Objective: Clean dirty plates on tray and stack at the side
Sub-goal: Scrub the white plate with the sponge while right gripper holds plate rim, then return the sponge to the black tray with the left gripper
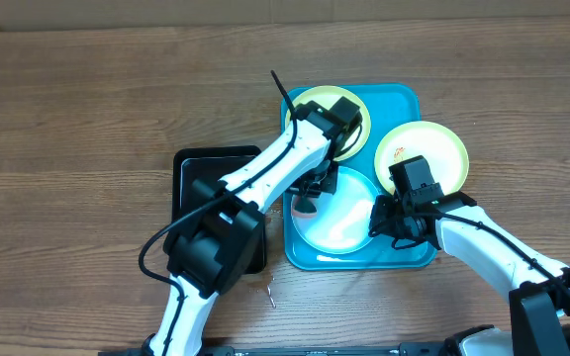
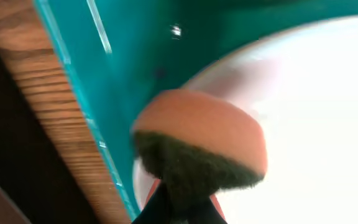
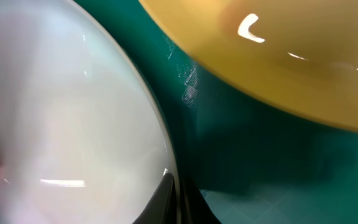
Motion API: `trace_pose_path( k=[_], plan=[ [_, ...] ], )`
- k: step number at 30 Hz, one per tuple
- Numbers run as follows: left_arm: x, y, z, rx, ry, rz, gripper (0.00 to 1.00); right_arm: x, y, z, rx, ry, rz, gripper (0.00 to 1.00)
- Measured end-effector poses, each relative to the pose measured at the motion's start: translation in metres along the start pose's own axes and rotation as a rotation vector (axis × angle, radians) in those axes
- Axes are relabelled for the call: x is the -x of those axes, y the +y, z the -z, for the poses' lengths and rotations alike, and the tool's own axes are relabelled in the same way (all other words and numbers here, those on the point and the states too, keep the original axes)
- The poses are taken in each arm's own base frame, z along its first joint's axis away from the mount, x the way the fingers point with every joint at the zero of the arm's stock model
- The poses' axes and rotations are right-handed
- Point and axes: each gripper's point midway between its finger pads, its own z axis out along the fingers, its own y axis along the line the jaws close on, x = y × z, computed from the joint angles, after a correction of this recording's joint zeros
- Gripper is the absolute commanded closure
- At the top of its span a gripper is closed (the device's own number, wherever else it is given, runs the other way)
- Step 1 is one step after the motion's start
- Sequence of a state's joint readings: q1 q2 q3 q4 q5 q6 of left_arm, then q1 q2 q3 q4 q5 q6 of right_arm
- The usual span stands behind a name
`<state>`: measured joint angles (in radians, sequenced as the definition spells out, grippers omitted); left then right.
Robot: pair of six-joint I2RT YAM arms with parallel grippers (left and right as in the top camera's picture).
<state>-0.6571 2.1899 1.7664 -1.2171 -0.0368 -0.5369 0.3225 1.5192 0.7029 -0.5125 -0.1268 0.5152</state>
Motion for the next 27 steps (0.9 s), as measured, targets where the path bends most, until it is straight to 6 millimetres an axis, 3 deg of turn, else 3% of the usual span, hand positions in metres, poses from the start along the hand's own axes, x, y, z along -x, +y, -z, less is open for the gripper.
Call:
trace_pose_path(
  k=[3, 6, 8, 10, 12, 14, 17, 18, 20, 23, 27],
  plan=[
    [-0.002, -0.002, 0.019, -0.069, -0.002, -0.003, 0.96, 0.000, 0.000, 0.000, -0.002, 0.002, 0.000, 0.96],
    [-0.003, 0.014, 0.063, -0.122, -0.062, 0.013, 0.96, -0.001, -0.001, 0.000, -0.003, 0.003, -0.001, 0.96],
    [-0.006, 0.036, 0.096, -0.135, -0.119, 0.047, 0.96, -0.001, -0.001, 0.000, -0.003, 0.003, -0.001, 0.96],
    [-0.010, 0.075, 0.140, -0.128, -0.206, 0.116, 0.96, -0.001, -0.001, 0.000, -0.003, 0.003, -0.001, 0.96],
    [-0.019, 0.117, 0.168, -0.094, -0.261, 0.198, 0.96, -0.001, -0.001, 0.000, -0.003, 0.004, -0.001, 0.96],
    [-0.023, 0.146, 0.175, -0.061, -0.269, 0.261, 0.96, -0.001, -0.001, 0.000, -0.003, 0.003, -0.001, 0.96],
    [-0.023, 0.168, 0.152, -0.019, -0.236, 0.318, 0.96, -0.001, -0.001, 0.000, -0.004, 0.004, -0.001, 0.96],
    [-0.022, 0.171, 0.138, -0.011, -0.221, 0.326, 0.96, -0.001, -0.001, 0.000, -0.004, 0.004, -0.002, 0.96],
    [-0.027, 0.172, 0.085, 0.007, -0.146, 0.330, 0.96, -0.001, -0.001, 0.000, -0.005, 0.005, -0.002, 0.96],
    [-0.032, 0.165, 0.028, -0.004, -0.109, 0.328, 0.95, -0.001, -0.001, 0.000, -0.006, 0.005, -0.002, 0.96],
    [-0.046, 0.162, -0.014, -0.018, -0.083, 0.326, 0.91, -0.001, -0.001, 0.000, -0.005, 0.006, -0.002, 0.96]
  ],
)
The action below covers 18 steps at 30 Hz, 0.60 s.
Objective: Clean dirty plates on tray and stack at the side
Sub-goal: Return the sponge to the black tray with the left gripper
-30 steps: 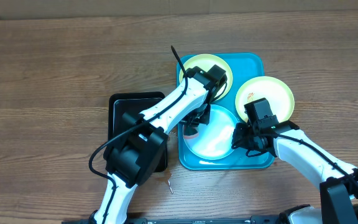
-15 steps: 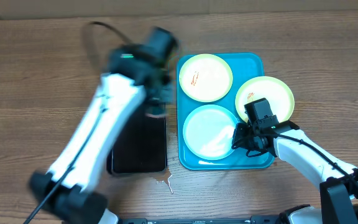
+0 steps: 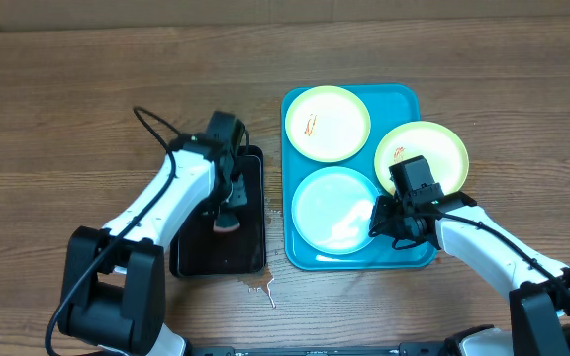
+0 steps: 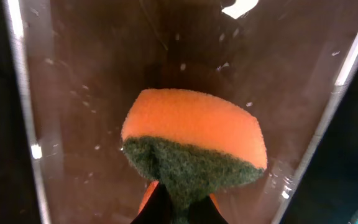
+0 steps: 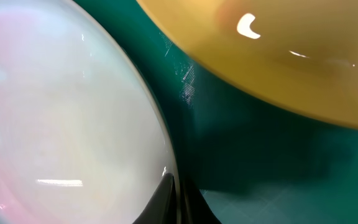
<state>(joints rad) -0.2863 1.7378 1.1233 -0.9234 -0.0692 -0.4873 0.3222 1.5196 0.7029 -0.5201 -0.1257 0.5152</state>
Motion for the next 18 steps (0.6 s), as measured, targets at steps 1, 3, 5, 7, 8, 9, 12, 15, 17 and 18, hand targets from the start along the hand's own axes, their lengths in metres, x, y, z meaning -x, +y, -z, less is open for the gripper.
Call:
trace_pose_path(
  k=[1, 3, 5, 7, 8, 9, 12, 15, 17, 18],
  plan=[
    [-0.003, 0.000, -0.005, -0.003, 0.005, 0.000, 0.90, 0.000, 0.000, 0.000, 0.000, 0.000, 0.000, 0.96],
    [-0.008, 0.001, -0.008, -0.002, 0.018, -0.001, 0.80, 0.000, 0.000, 0.000, 0.000, 0.000, 0.000, 0.96],
    [-0.010, 0.001, -0.008, -0.005, 0.029, -0.002, 0.65, -0.003, -0.001, 0.001, -0.010, 0.015, -0.003, 0.96],
    [-0.016, 0.004, -0.005, 0.000, 0.061, -0.006, 0.57, -0.008, -0.005, 0.006, -0.038, 0.052, -0.007, 0.96],
    [-0.018, 0.006, -0.003, 0.005, 0.075, -0.007, 0.52, -0.010, -0.006, 0.009, -0.051, 0.066, -0.008, 0.96],
    [-0.018, 0.007, 0.002, 0.005, 0.087, -0.005, 0.49, -0.012, -0.008, 0.013, -0.067, 0.083, -0.004, 0.96],
    [-0.008, 0.010, 0.023, -0.006, 0.093, 0.018, 0.39, -0.004, -0.003, 0.033, -0.093, 0.091, 0.024, 0.96],
    [0.014, 0.014, 0.056, -0.040, 0.040, 0.058, 0.10, 0.014, 0.009, 0.059, -0.097, 0.061, 0.058, 0.96],
    [0.029, 0.021, 0.084, -0.066, -0.015, 0.083, 0.00, 0.030, 0.024, 0.080, -0.078, 0.019, 0.097, 0.96],
    [0.036, 0.024, 0.097, -0.078, -0.045, 0.099, 0.00, 0.037, 0.031, 0.089, -0.069, -0.003, 0.118, 0.96]
  ],
)
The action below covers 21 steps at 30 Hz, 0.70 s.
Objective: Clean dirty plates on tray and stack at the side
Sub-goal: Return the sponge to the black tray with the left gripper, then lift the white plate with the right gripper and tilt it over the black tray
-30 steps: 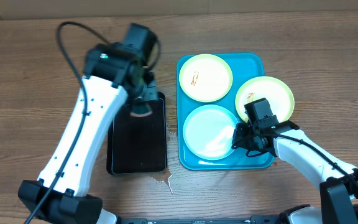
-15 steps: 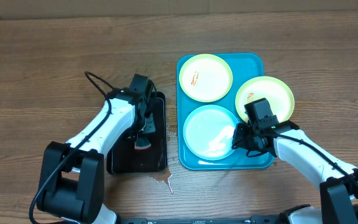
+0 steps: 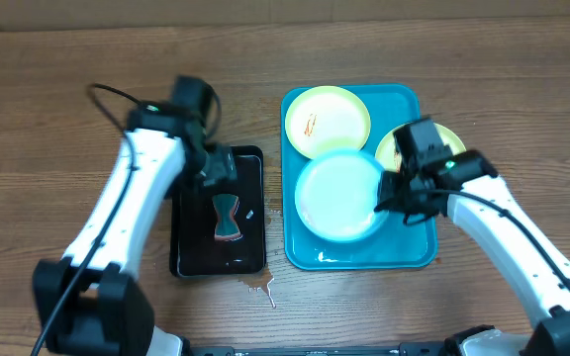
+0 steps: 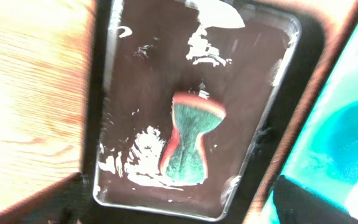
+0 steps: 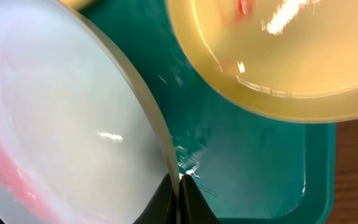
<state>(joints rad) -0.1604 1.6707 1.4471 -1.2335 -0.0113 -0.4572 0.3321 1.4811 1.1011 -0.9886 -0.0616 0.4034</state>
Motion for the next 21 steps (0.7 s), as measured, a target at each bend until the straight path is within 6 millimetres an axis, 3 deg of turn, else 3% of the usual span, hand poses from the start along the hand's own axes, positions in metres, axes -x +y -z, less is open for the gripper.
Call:
trace_pose_path(
  k=[2, 5, 9, 16, 21],
  plan=[
    [0.012, 0.007, 0.027, -0.023, -0.056, 0.029, 0.00, 0.018, 0.019, 0.022, 0.013, -0.074, 0.071, 0.96],
    [0.024, 0.020, 0.062, -0.046, -0.128, 0.071, 0.00, 0.027, 0.042, 0.036, 0.026, -0.141, 0.148, 0.96],
    [0.035, 0.047, 0.096, -0.055, -0.197, 0.154, 0.00, 0.026, 0.087, 0.045, 0.046, -0.245, 0.288, 0.96],
    [0.029, 0.084, 0.102, -0.018, -0.166, 0.260, 0.00, -0.006, 0.165, 0.045, 0.039, -0.405, 0.524, 0.96],
    [0.025, 0.090, 0.101, 0.012, -0.152, 0.262, 0.00, -0.022, 0.186, 0.028, -0.072, -0.487, 0.621, 0.96]
  ],
)
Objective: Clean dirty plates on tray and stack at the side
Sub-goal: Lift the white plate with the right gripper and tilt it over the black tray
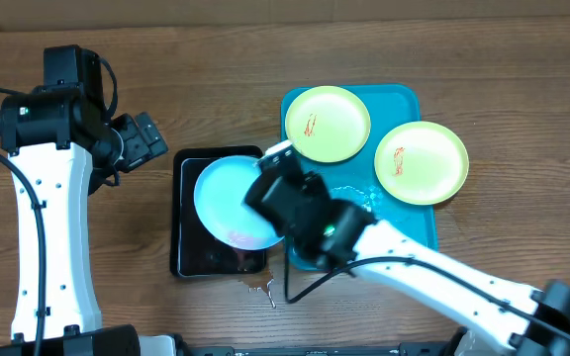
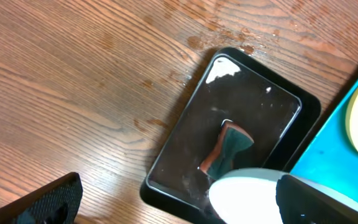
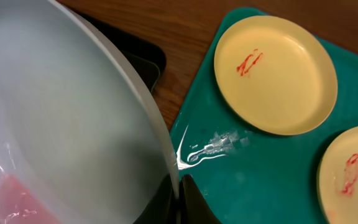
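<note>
My right gripper (image 3: 179,186) is shut on the rim of a white plate (image 3: 67,124), held tilted over the black basin (image 1: 188,259). That plate (image 1: 228,203) hides most of the basin from overhead. An orange-and-green sponge (image 2: 227,146) lies loose in the basin (image 2: 253,106). Two yellow plates with red smears remain: one (image 1: 327,123) on the teal tray (image 1: 364,247), the other (image 1: 422,161) overhanging the tray's right edge. My left gripper (image 1: 142,138) hangs open and empty over bare table, left of the basin.
A small puddle (image 1: 260,287) lies on the wooden table just in front of the basin. A wet streak (image 3: 213,146) marks the teal tray (image 3: 260,180) where the white plate was. The right arm reaches across the tray's front half.
The right gripper has carried the white plate from above the teal tray leftward to over the black basin. The left gripper, still open, has moved up and left, away from the basin.
First the left gripper held the sponge on the white plate in the tray while the right gripper gripped its rim. Then the sponge was in the basin, still held, then lying loose there with the plate raised. Now the plate hangs over the basin.
</note>
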Motion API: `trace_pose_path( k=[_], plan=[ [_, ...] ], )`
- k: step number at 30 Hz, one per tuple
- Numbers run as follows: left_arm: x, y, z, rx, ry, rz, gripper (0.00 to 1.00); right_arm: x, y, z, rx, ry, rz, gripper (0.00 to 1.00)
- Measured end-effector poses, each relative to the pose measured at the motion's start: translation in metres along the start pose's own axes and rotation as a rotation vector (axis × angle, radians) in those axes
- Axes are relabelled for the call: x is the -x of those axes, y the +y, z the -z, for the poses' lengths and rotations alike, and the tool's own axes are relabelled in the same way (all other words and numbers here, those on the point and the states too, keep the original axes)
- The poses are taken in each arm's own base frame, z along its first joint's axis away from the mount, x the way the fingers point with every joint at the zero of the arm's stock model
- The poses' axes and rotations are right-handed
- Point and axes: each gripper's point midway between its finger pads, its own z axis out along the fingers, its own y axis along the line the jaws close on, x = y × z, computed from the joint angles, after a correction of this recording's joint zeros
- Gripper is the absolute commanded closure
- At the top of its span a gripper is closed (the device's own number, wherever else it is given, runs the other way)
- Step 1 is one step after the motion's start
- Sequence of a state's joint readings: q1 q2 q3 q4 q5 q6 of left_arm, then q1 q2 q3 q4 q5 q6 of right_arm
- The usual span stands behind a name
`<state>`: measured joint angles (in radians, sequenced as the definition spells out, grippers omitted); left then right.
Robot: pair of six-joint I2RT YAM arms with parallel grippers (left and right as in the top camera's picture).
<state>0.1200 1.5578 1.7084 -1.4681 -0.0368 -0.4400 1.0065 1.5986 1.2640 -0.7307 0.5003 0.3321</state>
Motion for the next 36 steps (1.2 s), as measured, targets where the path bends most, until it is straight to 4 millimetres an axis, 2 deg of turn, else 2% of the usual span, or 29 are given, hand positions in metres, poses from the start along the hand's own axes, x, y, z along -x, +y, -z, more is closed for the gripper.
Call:
trace_pose_path(
  k=[4, 17, 24, 30, 36],
  plan=[
    [0.001, 0.001, 0.000, 0.005, -0.004, -0.002, 0.00, 0.004, 0.004, 0.004, -0.095, -0.066, 0.049, 0.96],
    [0.001, 0.002, 0.000, 0.011, -0.006, -0.003, 0.00, 0.024, 0.003, 0.046, -0.345, -0.289, 0.152, 0.96],
    [0.001, 0.002, 0.000, 0.011, -0.007, -0.003, 0.00, 0.033, 0.009, 0.065, -0.418, -0.370, 0.214, 0.96],
    [0.001, 0.002, 0.000, 0.011, -0.007, -0.003, 0.00, 0.038, 0.025, 0.084, -0.441, -0.441, 0.265, 0.96],
    [0.001, 0.002, 0.000, 0.011, -0.007, -0.003, 0.00, 0.037, 0.030, 0.091, -0.451, -0.460, 0.295, 0.96]
  ],
)
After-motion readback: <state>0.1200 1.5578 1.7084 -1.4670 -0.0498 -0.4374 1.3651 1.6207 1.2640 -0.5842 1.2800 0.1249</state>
